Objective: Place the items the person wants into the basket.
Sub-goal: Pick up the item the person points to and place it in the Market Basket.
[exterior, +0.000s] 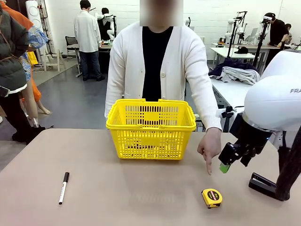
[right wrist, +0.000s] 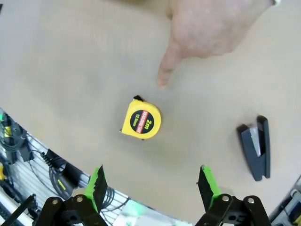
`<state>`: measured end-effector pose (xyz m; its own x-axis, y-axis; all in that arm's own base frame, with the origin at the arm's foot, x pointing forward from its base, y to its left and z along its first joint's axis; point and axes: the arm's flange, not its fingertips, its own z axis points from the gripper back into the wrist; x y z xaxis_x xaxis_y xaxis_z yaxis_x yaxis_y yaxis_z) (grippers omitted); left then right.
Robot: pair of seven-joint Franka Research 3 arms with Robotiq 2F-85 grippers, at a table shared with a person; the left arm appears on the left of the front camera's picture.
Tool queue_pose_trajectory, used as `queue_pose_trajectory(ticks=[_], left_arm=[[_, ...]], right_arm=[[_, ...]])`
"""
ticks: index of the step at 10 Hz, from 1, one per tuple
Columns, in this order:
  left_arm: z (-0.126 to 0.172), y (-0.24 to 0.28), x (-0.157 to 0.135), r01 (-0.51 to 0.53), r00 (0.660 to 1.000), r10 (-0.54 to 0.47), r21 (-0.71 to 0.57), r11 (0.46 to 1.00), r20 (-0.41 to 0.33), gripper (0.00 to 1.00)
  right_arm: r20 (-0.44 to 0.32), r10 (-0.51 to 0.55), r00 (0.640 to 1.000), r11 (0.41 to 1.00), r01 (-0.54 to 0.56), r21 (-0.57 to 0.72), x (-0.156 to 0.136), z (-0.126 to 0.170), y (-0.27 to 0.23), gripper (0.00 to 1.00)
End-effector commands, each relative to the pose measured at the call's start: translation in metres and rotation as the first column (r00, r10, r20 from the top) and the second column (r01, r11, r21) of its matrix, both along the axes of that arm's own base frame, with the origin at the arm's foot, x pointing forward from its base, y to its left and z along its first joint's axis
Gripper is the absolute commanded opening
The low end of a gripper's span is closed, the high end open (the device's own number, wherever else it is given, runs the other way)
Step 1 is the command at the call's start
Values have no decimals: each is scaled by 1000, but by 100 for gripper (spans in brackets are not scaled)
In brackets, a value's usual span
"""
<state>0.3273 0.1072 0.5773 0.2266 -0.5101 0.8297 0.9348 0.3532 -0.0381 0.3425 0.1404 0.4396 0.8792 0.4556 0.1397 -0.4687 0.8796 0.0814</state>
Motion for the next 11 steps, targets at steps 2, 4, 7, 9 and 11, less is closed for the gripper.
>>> queue_pose_trajectory(ticks=[2, 4, 7, 9, 11], left_arm=[[0, 1, 1, 13, 1000, -13, -15, 1000, 23, 100], [0, 1, 1, 13, 1000, -13, -15, 1000, 23, 100], [0, 1, 1, 13, 1000, -13, -15, 1000, 23, 100], [0, 1, 1, 13, 1000, -13, -15, 1000, 23, 100], [0, 1, 1, 13, 1000, -13, -15, 1000, 23, 100]], right_arm=[[9, -6, 1000, 1000, 6, -12, -10, -24, 2, 100], [-7, 12, 1000, 1000, -12, -4, 3, -9, 7, 100], [-7, 12, 1000, 1000, -12, -4, 3, -9, 7, 100], [-7, 12, 1000, 1000, -12, -4, 3, -9, 7, 100], [0, -41, 999, 999, 41, 26, -1, -29, 11, 100]])
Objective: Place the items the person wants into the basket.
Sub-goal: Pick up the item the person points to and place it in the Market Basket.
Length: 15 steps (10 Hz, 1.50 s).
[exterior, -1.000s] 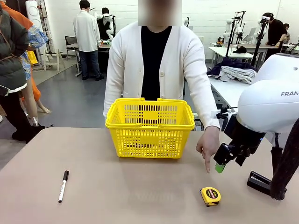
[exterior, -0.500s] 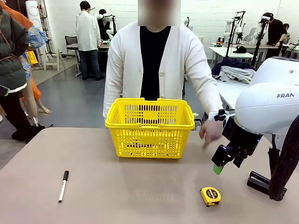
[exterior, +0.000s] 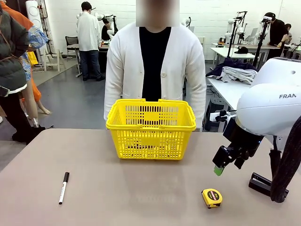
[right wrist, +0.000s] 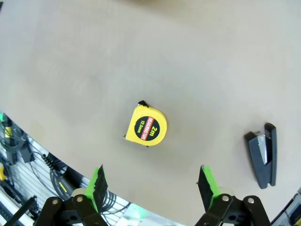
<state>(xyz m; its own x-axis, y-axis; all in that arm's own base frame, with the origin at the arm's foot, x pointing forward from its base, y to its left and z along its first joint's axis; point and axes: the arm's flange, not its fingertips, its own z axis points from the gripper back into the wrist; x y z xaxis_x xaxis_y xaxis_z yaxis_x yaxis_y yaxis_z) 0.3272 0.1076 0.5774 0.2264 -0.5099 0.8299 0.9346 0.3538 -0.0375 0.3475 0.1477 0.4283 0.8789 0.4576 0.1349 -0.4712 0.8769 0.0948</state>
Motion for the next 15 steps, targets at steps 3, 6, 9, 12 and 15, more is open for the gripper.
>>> queue_pose_trajectory(ticks=[3, 6, 9, 12, 15], left_arm=[[0, 1, 1, 14, 1000, -14, -15, 1000, 22, 100], [0, 1, 1, 14, 1000, -14, -15, 1000, 22, 100], [0, 1, 1, 14, 1000, -14, -15, 1000, 22, 100], [0, 1, 1, 14, 1000, -14, -15, 1000, 22, 100], [0, 1, 1, 14, 1000, -14, -15, 1000, 22, 100]], right_arm=[[3, -185, 983, 983, 185, 7, -9, -63, 28, 100], [-64, -295, 953, 954, 290, -77, -15, -89, 35, 100], [-86, -313, 946, 946, 301, -123, -25, -101, 37, 100], [-62, -319, 946, 940, 308, -144, -17, -116, 32, 100], [-86, -330, 940, 936, 314, -160, -16, -131, 26, 100]])
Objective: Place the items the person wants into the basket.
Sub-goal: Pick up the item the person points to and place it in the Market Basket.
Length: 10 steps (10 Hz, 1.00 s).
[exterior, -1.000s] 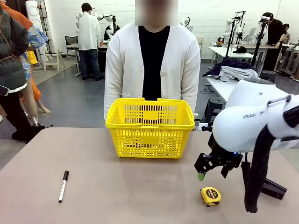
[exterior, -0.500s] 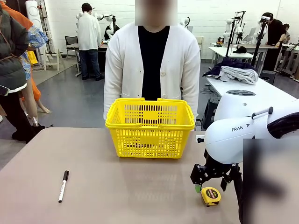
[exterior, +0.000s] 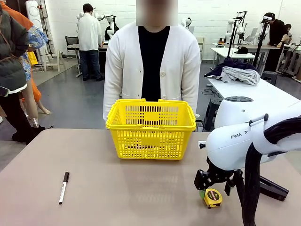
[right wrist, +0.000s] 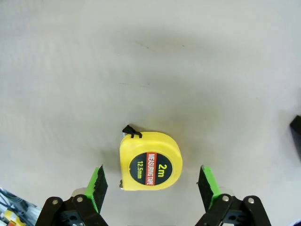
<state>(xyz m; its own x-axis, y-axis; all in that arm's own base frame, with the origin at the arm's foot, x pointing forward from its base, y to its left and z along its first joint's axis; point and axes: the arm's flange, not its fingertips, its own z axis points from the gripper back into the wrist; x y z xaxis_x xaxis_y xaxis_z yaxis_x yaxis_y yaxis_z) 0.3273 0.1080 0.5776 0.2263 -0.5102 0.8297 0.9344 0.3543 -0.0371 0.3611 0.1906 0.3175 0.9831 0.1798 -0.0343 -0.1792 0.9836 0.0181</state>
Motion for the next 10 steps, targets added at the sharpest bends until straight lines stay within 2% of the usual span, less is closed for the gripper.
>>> queue_pose_trajectory(ticks=[1, 4, 5, 6, 7, 8, 9, 10], left_arm=[[-1, 1, 1, 14, 1000, -14, -16, 1000, 22, 100], [-1, 1, 1, 14, 1000, -14, -16, 1000, 22, 100], [-1, 1, 1, 14, 1000, -14, -16, 1000, 22, 100], [-1, 1, 1, 14, 1000, -14, -16, 1000, 22, 100], [-1, 1, 1, 14, 1000, -14, -16, 1000, 22, 100], [-1, 1, 1, 14, 1000, -14, -16, 1000, 22, 100], [-1, 1, 1, 14, 1000, -14, -16, 1000, 22, 100], [-1, 1, 1, 14, 1000, -14, -16, 1000, 22, 100]], right_arm=[[22, -16, 1000, 999, 16, -31, -30, -24, -16, 100], [25, 4, 1000, 999, -3, -40, -30, -34, -15, 100], [28, 0, 1000, 999, 1, -41, -30, -35, -16, 46], [26, 4, 1000, 999, -3, -53, -30, -36, -17, 46], [23, -1, 1000, 999, 3, -53, -30, -36, -19, 0], [23, -3, 1000, 998, 4, -57, -31, -35, -19, 40], [31, -7, 999, 998, 9, -56, -32, -31, -21, 0], [33, -9, 999, 998, 11, -57, -32, -30, -21, 0]])
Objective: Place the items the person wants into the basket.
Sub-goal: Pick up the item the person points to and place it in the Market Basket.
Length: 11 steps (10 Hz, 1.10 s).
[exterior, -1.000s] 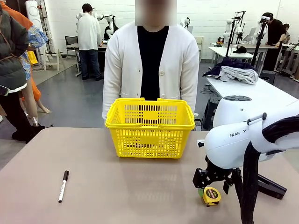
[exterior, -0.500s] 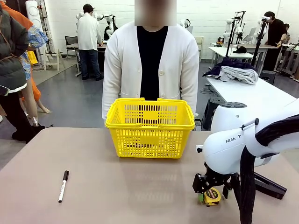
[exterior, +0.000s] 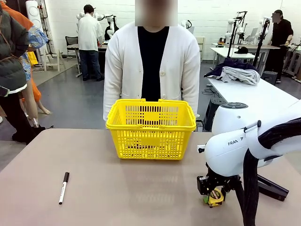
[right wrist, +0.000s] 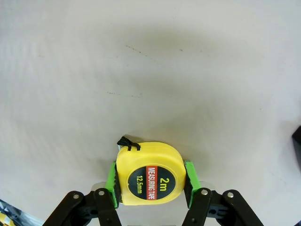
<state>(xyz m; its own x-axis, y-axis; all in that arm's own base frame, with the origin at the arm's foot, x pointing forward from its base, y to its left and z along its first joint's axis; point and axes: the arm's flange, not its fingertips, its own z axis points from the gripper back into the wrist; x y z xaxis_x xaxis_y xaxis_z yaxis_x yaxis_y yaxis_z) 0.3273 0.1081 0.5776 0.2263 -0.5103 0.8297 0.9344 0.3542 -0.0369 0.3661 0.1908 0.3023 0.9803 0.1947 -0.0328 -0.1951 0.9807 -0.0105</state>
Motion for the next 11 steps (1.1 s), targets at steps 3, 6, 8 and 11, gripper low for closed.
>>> queue_pose_trajectory(ticks=[3, 6, 8, 11], left_arm=[[-1, 1, 1, 14, 1000, -14, -16, 1000, 22, 100], [-1, 1, 1, 14, 1000, -14, -16, 1000, 22, 100], [-1, 1, 1, 14, 1000, -14, -16, 1000, 22, 100], [-1, 1, 1, 14, 1000, -14, -16, 1000, 22, 100]], right_arm=[[16, -38, 999, 999, 38, -35, -38, -9, -24, 8], [81, 13, 997, 1000, -11, -19, -71, 117, -25, 8], [101, 16, 995, 999, -13, -29, -92, 208, -25, 8], [129, 42, 991, 998, -36, -46, -114, 296, -15, 8]])
